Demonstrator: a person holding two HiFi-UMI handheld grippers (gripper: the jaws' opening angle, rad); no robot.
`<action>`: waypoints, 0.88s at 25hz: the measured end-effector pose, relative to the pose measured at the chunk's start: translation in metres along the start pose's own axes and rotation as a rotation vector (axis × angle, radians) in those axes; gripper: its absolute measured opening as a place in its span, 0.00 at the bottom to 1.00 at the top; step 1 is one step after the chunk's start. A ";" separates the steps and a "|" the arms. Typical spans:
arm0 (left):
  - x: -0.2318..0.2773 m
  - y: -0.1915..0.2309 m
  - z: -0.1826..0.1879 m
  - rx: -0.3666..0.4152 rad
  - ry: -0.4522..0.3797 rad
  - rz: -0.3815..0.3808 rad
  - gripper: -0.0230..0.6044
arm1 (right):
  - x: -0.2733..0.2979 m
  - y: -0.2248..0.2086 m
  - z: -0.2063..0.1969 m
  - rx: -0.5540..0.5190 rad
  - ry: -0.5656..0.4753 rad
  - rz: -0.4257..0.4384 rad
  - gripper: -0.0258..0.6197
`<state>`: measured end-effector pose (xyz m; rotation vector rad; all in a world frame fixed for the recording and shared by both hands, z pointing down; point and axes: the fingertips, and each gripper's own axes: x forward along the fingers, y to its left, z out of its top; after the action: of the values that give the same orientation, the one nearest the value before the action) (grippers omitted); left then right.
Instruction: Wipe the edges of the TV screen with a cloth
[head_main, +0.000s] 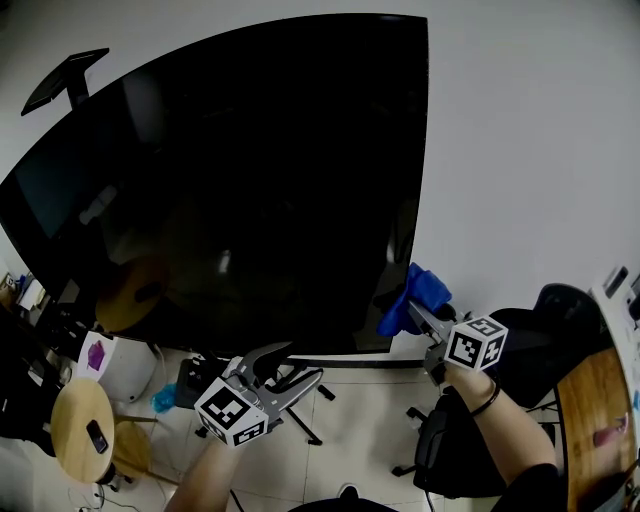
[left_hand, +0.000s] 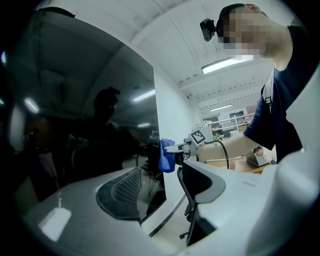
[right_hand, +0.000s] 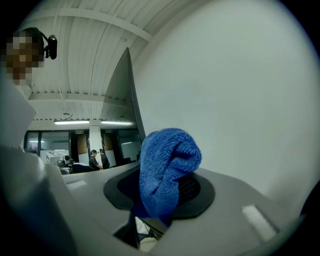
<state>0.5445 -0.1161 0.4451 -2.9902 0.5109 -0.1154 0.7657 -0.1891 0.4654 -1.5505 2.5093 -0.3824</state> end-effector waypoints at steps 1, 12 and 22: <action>0.000 0.000 -0.008 -0.010 0.006 0.000 0.44 | 0.000 -0.005 -0.012 0.012 0.011 -0.008 0.26; -0.003 -0.005 -0.064 -0.079 0.083 0.003 0.44 | 0.005 -0.045 -0.145 0.098 0.194 -0.085 0.26; -0.004 -0.011 -0.085 -0.124 0.120 0.007 0.44 | 0.005 -0.059 -0.202 0.162 0.277 -0.119 0.26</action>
<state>0.5367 -0.1120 0.5303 -3.1163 0.5601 -0.2735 0.7585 -0.1928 0.6753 -1.6876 2.5088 -0.8492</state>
